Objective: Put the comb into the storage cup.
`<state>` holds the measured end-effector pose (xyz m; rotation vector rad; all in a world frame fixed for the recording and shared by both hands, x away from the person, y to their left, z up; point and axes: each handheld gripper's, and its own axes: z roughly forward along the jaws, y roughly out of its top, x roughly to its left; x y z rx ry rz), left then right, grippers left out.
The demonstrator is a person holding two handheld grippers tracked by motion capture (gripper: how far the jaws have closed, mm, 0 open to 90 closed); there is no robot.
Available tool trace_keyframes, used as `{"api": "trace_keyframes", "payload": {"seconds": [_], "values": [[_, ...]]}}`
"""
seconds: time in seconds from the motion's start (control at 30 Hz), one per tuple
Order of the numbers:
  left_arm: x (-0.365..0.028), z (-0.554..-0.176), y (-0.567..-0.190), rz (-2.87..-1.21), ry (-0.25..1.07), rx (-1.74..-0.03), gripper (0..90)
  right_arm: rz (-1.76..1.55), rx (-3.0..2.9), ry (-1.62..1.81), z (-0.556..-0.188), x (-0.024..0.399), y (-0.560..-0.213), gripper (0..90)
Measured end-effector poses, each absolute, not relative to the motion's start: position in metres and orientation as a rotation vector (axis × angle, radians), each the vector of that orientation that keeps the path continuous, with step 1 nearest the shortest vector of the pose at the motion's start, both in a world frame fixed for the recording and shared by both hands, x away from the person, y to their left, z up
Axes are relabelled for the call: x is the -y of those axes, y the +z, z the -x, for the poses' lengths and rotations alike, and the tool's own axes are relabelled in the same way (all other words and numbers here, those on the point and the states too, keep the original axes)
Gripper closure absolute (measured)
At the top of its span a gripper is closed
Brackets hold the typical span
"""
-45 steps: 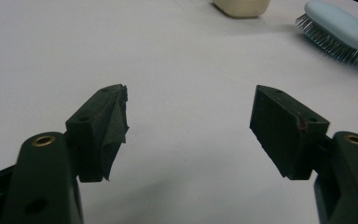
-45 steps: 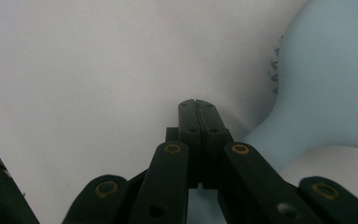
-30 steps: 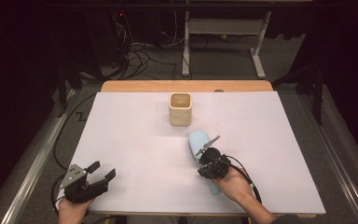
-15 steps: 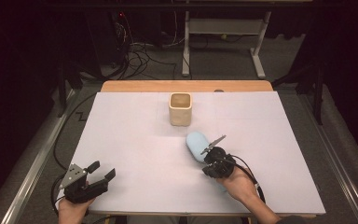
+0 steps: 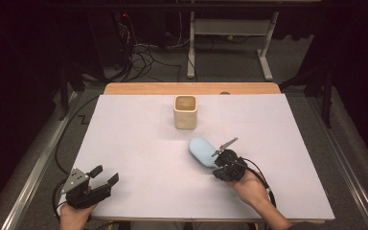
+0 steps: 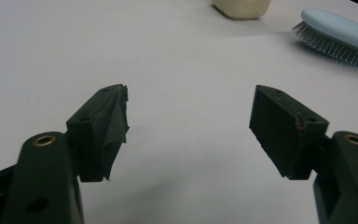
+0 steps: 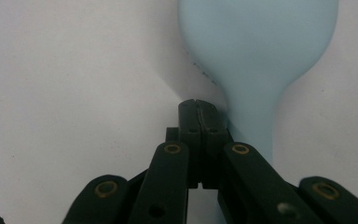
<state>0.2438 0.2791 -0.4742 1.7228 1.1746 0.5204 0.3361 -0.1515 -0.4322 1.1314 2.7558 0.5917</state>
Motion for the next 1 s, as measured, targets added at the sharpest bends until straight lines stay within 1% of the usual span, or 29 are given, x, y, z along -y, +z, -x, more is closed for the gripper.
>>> {"api": "trace_keyframes", "payload": {"seconds": [1.0], "values": [[-0.28, -0.244, -0.474, -1.72, 0.52, -1.173, 28.6, -1.128, -2.724, 0.639, -0.334, 0.164, -0.429, 90.0]]}}
